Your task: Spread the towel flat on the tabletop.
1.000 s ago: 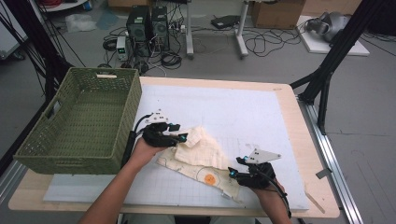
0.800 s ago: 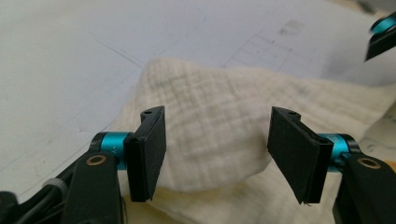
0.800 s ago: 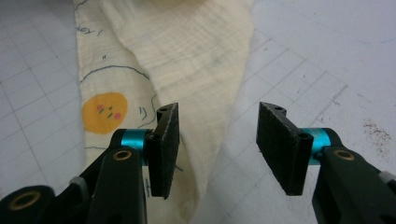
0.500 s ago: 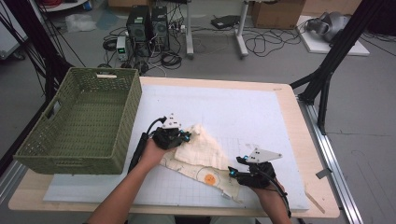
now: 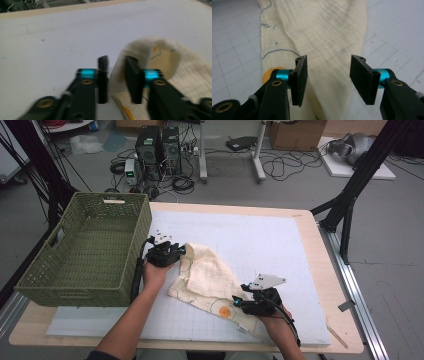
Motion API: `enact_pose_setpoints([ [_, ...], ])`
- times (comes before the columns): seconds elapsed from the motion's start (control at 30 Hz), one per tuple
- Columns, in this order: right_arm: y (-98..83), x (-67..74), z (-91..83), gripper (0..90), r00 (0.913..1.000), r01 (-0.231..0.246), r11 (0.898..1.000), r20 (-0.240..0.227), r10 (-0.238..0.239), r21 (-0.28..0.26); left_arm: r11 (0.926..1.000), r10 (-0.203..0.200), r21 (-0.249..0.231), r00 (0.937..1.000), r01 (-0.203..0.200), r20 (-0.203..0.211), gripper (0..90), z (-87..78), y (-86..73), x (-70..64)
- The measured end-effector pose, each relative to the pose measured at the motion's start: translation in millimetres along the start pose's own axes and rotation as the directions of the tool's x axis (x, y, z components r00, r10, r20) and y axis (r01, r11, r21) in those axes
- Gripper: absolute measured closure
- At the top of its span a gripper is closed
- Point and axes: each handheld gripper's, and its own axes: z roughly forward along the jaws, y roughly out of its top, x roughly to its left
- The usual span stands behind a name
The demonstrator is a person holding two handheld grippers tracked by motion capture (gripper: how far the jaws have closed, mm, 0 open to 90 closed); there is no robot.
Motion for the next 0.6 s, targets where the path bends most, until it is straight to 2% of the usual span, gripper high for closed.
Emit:
enact_pose_setpoints([
  [0.13,4.2,2.8,3.4,48.3,0.9999,0.017,1.0,-0.004,-0.017,-0.016,0.9988,0.049,-0.008,0.9985,-0.049,0.025,50.1,-5.4,1.6,-4.8],
  [0.23,9.5,6.2,8.8,48.3,0.9993,0.033,0.999,-0.017,-0.034,-0.026,0.9953,0.096,-0.021,0.9946,-0.095,0.041,49.8,-10.5,3.3,-10.8],
  [0.3,14.4,9.3,14.7,48.3,0.9983,0.049,0.999,-0.031,-0.049,-0.024,0.9935,0.113,-0.022,0.9919,-0.112,0.058,49.8,-13.4,3.5,-13.9],
  [0.43,26.1,17.3,32.0,48.9,0.9945,0.087,0.996,-0.057,-0.088,-0.017,0.993,0.117,-0.024,0.9902,-0.116,0.076,49.9,-17.3,1.3,-16.8],
  [0.6,38.4,32.6,60.5,54.2,0.9798,0.162,0.987,-0.118,-0.161,-0.005,0.9952,0.097,-0.017,0.9921,-0.096,0.079,49.8,-19.6,-3.1,-12.3],
])
